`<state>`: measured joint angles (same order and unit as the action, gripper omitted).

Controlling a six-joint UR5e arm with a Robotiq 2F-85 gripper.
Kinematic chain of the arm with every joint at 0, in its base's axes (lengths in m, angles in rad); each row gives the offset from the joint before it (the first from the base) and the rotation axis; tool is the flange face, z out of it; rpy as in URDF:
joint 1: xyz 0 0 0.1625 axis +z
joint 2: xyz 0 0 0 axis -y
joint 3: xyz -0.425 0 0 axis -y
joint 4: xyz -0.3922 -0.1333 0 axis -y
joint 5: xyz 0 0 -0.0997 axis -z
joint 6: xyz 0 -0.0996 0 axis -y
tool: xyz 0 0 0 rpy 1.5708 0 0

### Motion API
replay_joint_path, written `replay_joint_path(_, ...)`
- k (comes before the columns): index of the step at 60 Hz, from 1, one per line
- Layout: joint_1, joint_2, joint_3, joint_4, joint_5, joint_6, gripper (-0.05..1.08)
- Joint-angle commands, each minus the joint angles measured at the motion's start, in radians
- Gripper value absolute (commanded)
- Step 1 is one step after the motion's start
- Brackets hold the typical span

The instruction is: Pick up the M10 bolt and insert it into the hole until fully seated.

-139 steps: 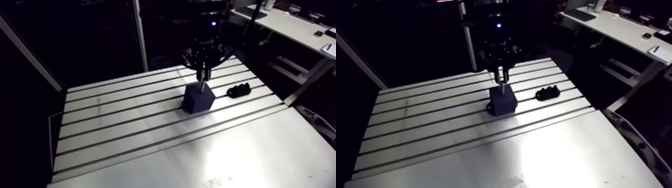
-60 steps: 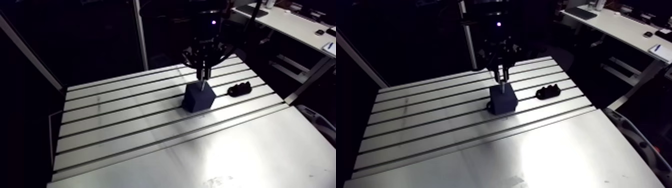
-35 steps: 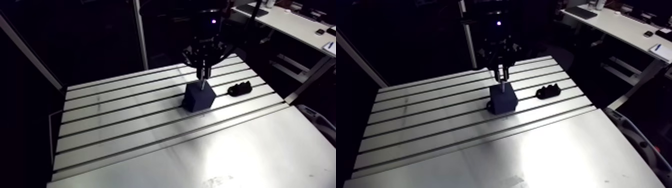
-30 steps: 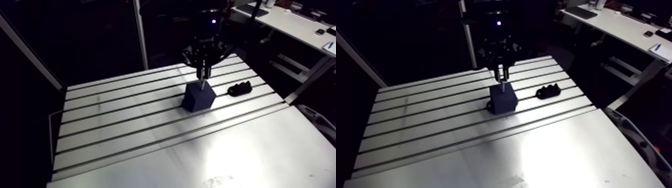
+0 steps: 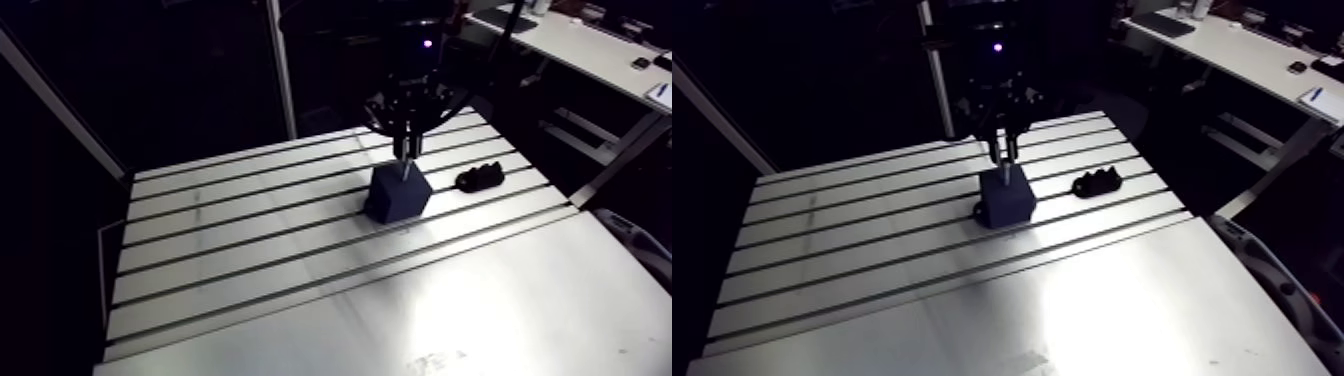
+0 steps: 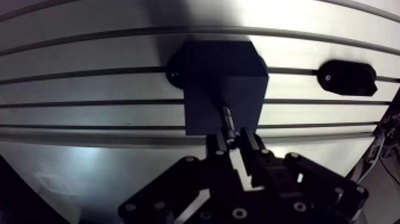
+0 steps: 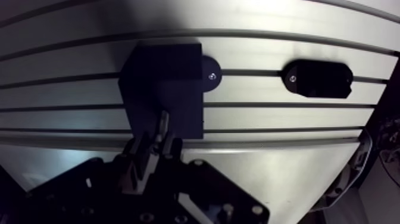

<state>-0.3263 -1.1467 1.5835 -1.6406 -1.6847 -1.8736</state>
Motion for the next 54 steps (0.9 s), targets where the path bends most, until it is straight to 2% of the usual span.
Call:
replay_joint_path(1, -0.001, 0.000, 0.000, 0.000, 0.001, 0.000, 1.08)
replay_joint_path(35, 0.003, -0.001, 0.013, -0.003, 0.001, 0.001, 1.08)
replay_joint_path(46, 0.006, -0.006, 0.033, -0.054, 0.000, -0.003, 1.06)
replay_joint_path(50, 0.004, -0.009, 0.040, -0.068, 0.000, -0.003, 1.00)
replay_joint_path(51, 0.004, -0.010, 0.043, -0.073, 0.000, -0.006, 0.91)
replay_joint_path(52, 0.004, -0.010, 0.043, -0.073, 0.000, -0.006, 0.91)
replay_joint_path(53, 0.005, -0.012, 0.047, -0.077, -0.002, -0.011, 0.76)
replay_joint_path(54, 0.005, -0.012, 0.047, -0.077, -0.002, -0.011, 0.76)
